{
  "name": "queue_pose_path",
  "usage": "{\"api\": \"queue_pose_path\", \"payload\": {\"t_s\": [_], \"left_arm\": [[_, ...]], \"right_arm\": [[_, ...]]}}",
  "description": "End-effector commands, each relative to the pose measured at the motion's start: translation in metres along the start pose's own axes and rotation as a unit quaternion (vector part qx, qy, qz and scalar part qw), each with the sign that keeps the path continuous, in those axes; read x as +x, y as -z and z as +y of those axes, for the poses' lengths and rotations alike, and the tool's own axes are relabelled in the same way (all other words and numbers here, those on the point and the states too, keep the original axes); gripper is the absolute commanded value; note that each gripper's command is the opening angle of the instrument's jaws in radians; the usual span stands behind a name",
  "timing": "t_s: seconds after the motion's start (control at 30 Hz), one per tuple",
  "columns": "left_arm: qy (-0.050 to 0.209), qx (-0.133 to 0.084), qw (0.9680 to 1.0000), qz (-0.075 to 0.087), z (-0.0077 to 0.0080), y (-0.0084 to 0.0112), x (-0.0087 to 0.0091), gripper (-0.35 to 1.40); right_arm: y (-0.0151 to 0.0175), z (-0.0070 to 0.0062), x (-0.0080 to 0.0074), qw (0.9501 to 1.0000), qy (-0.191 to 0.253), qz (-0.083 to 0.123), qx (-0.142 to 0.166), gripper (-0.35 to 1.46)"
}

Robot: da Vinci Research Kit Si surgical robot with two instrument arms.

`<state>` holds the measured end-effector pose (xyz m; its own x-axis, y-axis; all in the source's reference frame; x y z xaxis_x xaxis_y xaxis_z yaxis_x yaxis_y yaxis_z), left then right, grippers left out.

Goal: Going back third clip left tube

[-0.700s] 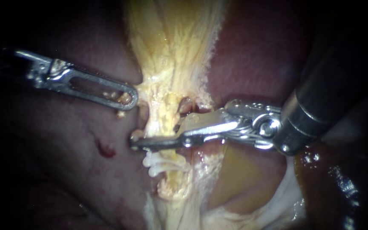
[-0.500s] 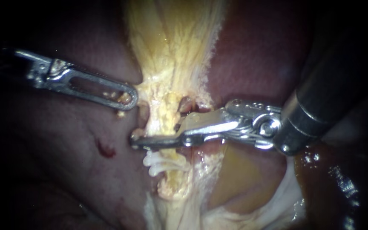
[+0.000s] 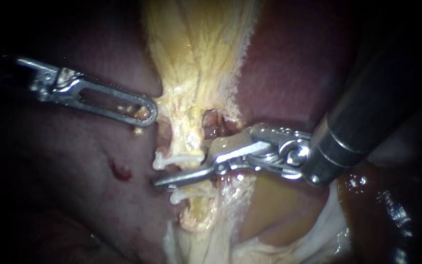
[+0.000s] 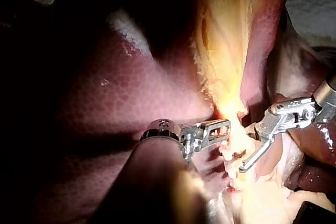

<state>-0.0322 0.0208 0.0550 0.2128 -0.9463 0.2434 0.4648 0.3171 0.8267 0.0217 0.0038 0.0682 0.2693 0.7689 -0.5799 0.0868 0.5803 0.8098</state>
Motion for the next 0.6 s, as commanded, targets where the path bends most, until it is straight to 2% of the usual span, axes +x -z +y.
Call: {"api": "queue_pose_path", "payload": {"t_s": [0.03,0.27,0.4,0.6], "left_arm": [[0.000,0.000,1.0000,0.000,0.0000,0.0000,0.0000,-0.35],[0.000,0.000,1.0000,0.000,0.0000,-0.0001,0.0001,-0.35],[0.000,0.000,1.0000,0.000,0.0000,-0.0001,0.0001,-0.35],[0.000,-0.001,1.0000,-0.001,0.0001,-0.0001,0.0001,-0.35]], "right_arm": [[0.0002,0.0004,-0.0001,0.9999,0.011,0.000,-0.004,0.49],[0.0012,0.0024,-0.0006,0.9968,0.076,0.001,-0.025,0.50],[0.0018,0.0025,-0.0007,0.9955,0.091,0.000,-0.028,0.50],[0.0030,0.0019,-0.0009,0.9934,0.111,-0.002,-0.027,0.50]]}}
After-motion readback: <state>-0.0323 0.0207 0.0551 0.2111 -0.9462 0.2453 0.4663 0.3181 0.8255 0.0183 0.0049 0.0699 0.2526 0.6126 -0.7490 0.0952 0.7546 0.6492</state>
